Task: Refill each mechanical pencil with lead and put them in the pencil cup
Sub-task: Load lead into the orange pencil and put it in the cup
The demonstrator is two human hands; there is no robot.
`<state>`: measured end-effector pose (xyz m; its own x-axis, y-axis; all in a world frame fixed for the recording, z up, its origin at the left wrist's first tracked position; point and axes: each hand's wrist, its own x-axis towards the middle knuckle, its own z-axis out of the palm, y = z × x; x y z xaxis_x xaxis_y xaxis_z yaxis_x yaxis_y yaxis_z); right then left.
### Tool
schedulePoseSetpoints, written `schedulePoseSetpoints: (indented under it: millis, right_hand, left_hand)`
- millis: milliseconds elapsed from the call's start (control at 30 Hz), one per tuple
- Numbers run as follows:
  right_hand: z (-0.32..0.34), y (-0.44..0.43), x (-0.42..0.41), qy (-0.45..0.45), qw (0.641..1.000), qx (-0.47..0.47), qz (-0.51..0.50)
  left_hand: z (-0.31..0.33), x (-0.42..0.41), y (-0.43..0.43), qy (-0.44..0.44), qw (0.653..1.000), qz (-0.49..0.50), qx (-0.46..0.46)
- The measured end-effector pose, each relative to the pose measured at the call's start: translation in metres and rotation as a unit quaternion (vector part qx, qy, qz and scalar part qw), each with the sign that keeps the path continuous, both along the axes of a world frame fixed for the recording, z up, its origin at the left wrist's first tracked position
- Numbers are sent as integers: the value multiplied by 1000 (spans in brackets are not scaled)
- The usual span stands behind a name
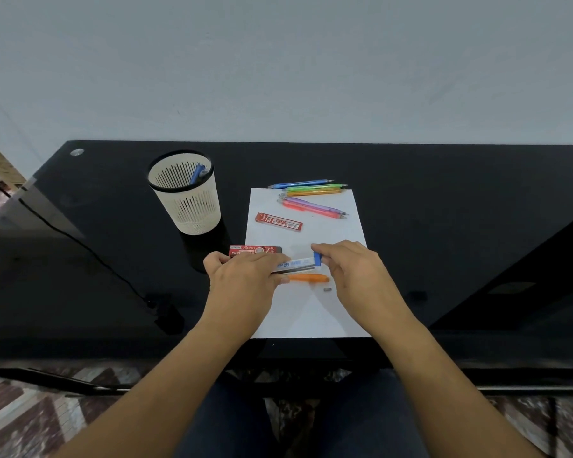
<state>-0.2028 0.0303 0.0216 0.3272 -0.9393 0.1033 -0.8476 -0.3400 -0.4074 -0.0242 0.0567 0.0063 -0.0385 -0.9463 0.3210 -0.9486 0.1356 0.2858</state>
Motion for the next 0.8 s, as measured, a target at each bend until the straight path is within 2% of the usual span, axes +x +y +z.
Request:
schedulePoseSetpoints:
  millis: [133,300,533,667,800]
  right_hand:
    - [-5,2,1,-54,997,-31,-41]
    - [-6,3,-4,13,998,-46,-48]
    - [-5,3,4,28,998,-31,-40]
    - [-4,3,7,-53,995,-44,-66]
    - [-2,1,8,-60,996,-61,-39]
  left_hand:
    - [-2,1,-4,-5,998,4,-55]
    - [4,10,-10,-32,991,-9,-128]
    - [10,15,-15,-86,986,-36,-136]
    - [11,14,-15,-64,989,-26,-129]
    - [7,10,-13,-37,994,-13,-103]
